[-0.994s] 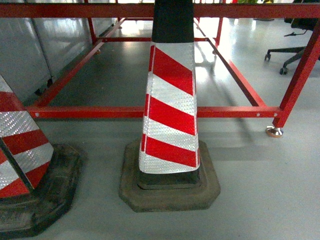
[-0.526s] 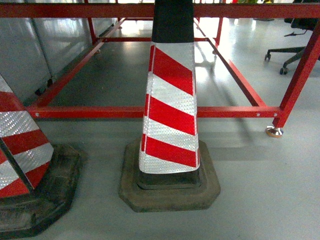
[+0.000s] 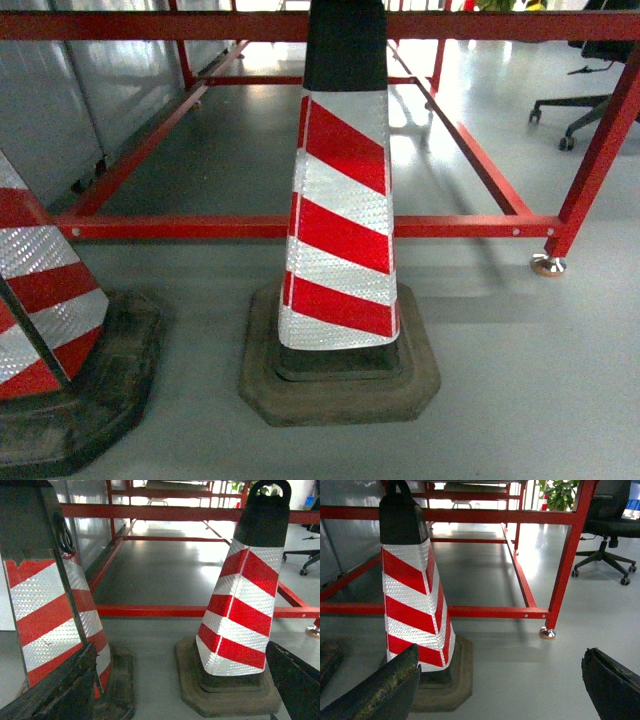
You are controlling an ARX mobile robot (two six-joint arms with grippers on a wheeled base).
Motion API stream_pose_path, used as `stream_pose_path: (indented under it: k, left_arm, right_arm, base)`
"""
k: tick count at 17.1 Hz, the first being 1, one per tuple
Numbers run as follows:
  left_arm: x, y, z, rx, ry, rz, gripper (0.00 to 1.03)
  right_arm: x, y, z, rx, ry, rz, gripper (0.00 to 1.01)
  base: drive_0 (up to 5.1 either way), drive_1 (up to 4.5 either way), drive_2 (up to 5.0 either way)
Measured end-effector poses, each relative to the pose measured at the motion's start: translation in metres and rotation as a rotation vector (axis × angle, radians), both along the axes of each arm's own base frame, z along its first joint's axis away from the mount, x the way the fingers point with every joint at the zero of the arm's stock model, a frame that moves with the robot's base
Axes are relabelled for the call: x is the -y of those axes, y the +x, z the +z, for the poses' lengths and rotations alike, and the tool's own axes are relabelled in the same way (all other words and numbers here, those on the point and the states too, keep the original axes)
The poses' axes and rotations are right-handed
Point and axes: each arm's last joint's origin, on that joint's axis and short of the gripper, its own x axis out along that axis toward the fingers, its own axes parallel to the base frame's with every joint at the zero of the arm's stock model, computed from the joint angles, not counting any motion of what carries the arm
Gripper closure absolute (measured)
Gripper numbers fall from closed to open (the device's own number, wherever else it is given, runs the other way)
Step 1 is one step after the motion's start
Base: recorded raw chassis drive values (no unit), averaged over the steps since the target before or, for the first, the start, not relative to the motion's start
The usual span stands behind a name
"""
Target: Place box next to blue box on left shelf
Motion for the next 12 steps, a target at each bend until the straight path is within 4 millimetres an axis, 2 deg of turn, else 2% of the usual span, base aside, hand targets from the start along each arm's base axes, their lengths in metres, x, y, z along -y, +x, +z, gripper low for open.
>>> stream_pose_path:
  k: [12]
  left_arm:
    - [0.0,0.0,0.0,0.0,0.011,-0.001,0.05]
  right_arm:
    - [0.0,0.0,0.0001,0.001,-0.002,-0.002,0.03]
  base:
    - [0.0,0.0,0.0]
